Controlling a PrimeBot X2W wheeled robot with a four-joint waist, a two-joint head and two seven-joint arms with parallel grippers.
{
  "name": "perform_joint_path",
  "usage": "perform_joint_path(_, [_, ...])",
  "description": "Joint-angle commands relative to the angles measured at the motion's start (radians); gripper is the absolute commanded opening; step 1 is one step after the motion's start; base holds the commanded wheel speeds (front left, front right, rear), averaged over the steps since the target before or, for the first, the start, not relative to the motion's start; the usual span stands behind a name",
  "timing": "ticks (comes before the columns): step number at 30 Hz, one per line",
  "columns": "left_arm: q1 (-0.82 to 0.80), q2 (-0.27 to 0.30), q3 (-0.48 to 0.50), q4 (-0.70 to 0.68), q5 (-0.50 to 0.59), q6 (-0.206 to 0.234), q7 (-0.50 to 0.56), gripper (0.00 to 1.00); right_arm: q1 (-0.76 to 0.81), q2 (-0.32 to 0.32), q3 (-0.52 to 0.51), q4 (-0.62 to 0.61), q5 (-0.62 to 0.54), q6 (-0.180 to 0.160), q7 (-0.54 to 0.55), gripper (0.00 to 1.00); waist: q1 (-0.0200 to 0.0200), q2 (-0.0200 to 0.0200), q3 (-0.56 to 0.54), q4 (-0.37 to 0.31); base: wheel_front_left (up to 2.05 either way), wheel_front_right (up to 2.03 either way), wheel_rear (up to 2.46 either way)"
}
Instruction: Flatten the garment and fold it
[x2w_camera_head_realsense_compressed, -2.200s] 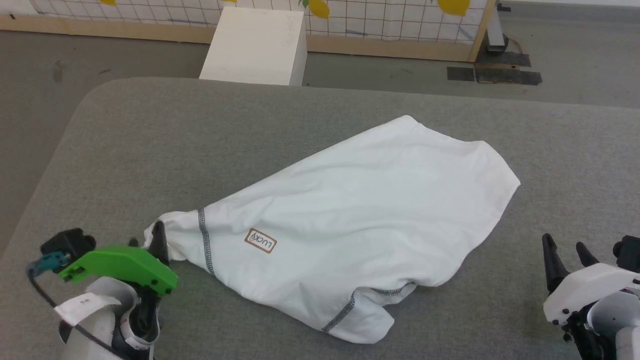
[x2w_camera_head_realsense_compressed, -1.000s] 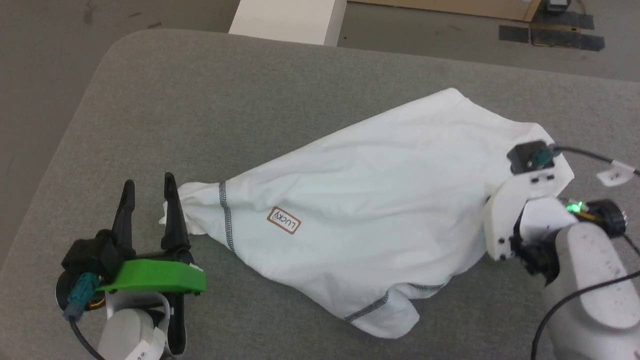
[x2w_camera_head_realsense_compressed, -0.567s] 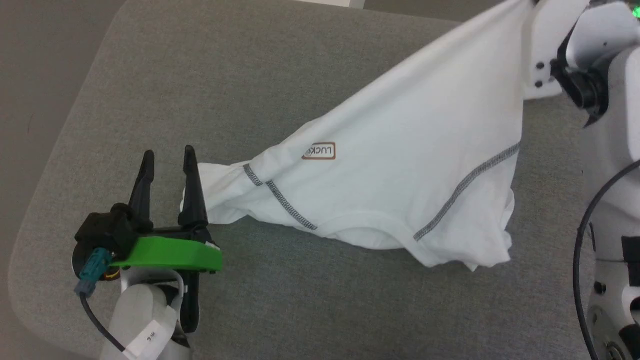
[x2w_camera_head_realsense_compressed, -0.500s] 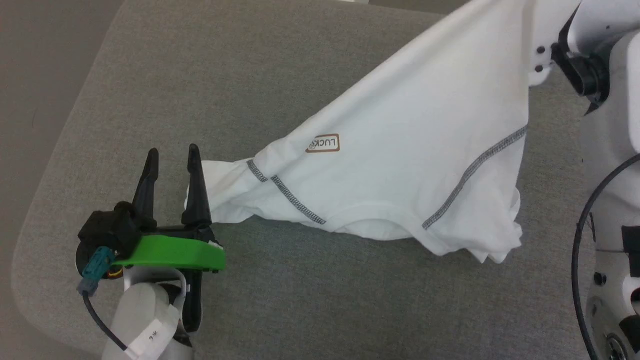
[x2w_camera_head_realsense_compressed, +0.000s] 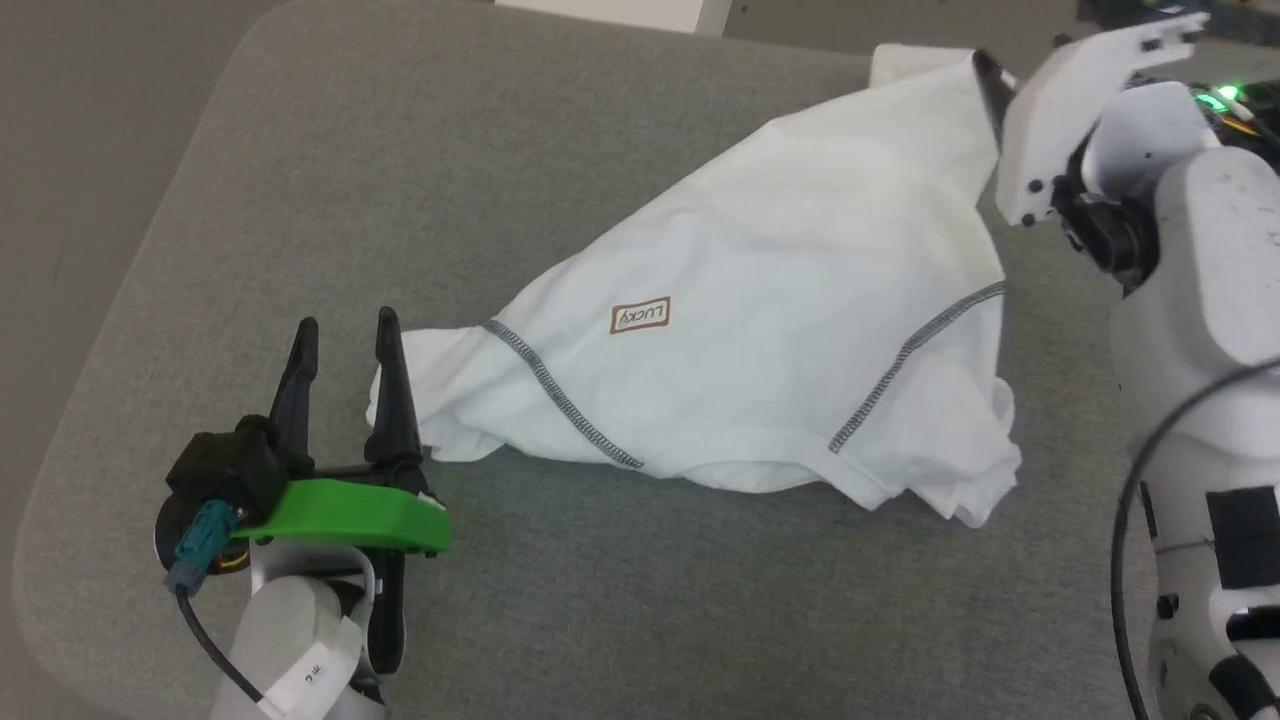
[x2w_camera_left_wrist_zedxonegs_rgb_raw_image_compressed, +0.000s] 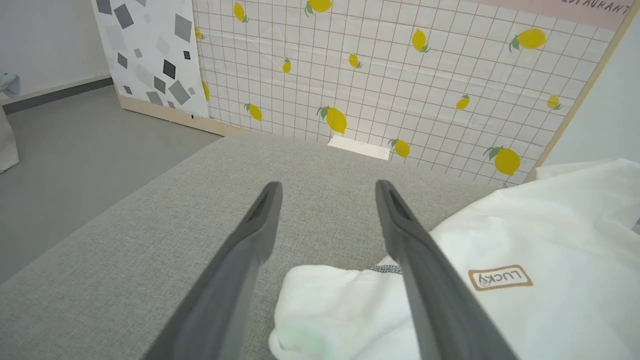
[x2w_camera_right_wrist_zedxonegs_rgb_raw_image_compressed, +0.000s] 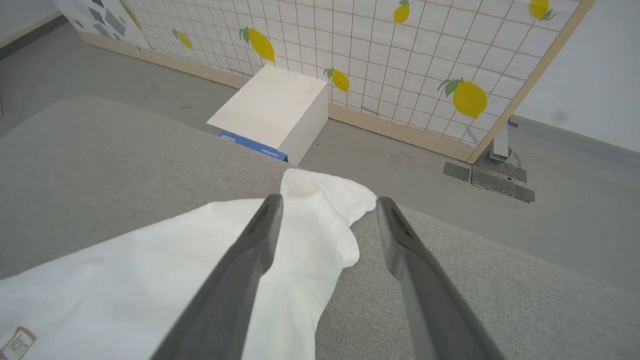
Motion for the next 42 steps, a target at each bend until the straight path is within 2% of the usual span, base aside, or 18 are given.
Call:
perform_joint_path(1, [0.013, -0.003, 0.005, 0.001, 0.010, -0.003, -0.005, 1.00, 0.029, 0.002, -0.016, -0.024, 0.019, -0.002, -0.050, 1.00, -0.0001, 0.0000, -0.053, -0.040, 0.00, 0.00, 0.00])
perform_joint_path(4, [0.033, -0.003, 0.018, 0.002, 0.024, -0.006, -0.005, 1.00, 0.108, 0.014, -0.071, -0.103, 0.060, -0.002, -0.175, 1.00, -0.0001, 0.0000, -0.093, -0.066, 0.00, 0.00, 0.00])
perform_joint_path(8, [0.066, -0.003, 0.035, 0.001, 0.048, -0.002, -0.005, 1.00, 0.256, 0.034, -0.160, -0.221, 0.095, -0.002, -0.288, 1.00, -0.0001, 0.0000, -0.138, -0.100, 0.00, 0.00, 0.00])
perform_joint_path(12, [0.101, -0.003, 0.047, -0.005, 0.053, 0.005, -0.005, 1.00, 0.427, 0.049, -0.209, -0.339, 0.118, -0.002, -0.340, 1.00, -0.0001, 0.0000, -0.169, -0.128, 0.00, 0.00, 0.00])
perform_joint_path(17, [0.133, -0.003, 0.048, -0.010, 0.044, 0.015, -0.005, 1.00, 0.638, 0.052, -0.207, -0.441, 0.164, -0.002, -0.328, 1.00, -0.0001, 0.0000, -0.191, -0.138, 0.00, 0.00, 0.00])
perform_joint_path(20, [0.148, -0.003, 0.042, -0.013, 0.040, 0.020, -0.005, 1.00, 0.735, 0.052, -0.164, -0.474, 0.179, -0.002, -0.268, 1.00, -0.0001, 0.0000, -0.195, -0.140, 0.00, 0.00, 0.00])
perform_joint_path(24, [0.160, -0.003, 0.037, -0.011, 0.035, 0.023, -0.005, 1.00, 0.787, 0.053, -0.066, -0.502, 0.180, -0.002, -0.104, 1.00, -0.0001, 0.0000, -0.194, -0.138, 0.00, 0.00, 0.00])
perform_joint_path(31, [0.144, -0.003, 0.018, -0.009, 0.023, 0.021, -0.005, 1.00, 0.716, 0.053, 0.089, -0.504, 0.133, -0.002, 0.194, 1.00, -0.0001, 0.0000, -0.160, -0.112, 0.00, 0.00, 0.00])
perform_joint_path(35, [0.126, -0.003, 0.003, -0.007, 0.008, 0.023, -0.005, 1.00, 0.664, 0.053, 0.144, -0.459, 0.063, -0.002, 0.287, 1.00, -0.0001, 0.0000, -0.129, -0.087, 0.00, 0.00, 0.00])
perform_joint_path(39, [0.112, -0.003, -0.002, -0.002, 0.001, 0.021, -0.005, 1.00, 0.635, 0.053, 0.172, -0.388, 0.032, -0.002, 0.334, 1.00, -0.0001, 0.0000, -0.105, -0.069, 0.00, 0.00, 0.00])
perform_joint_path(40, [0.110, -0.003, -0.001, -0.001, 0.000, 0.021, -0.005, 1.00, 0.632, 0.053, 0.174, -0.373, 0.034, -0.002, 0.345, 0.69, -0.0001, 0.0000, -0.104, -0.067, 0.00, 0.00, 0.00])
perform_joint_path(41, [0.109, -0.003, -0.001, -0.001, -0.001, 0.022, -0.005, 1.00, 0.627, 0.053, 0.175, -0.361, 0.041, -0.002, 0.348, 0.21, -0.0001, 0.0000, -0.102, -0.066, 0.00, 0.00, 0.00])
perform_joint_path(42, [0.109, -0.003, 0.000, -0.001, -0.001, 0.023, -0.005, 1.00, 0.624, 0.053, 0.175, -0.354, 0.043, -0.002, 0.347, 0.00, -0.0001, 0.0000, -0.102, -0.066, 0.00, 0.00, 0.00])
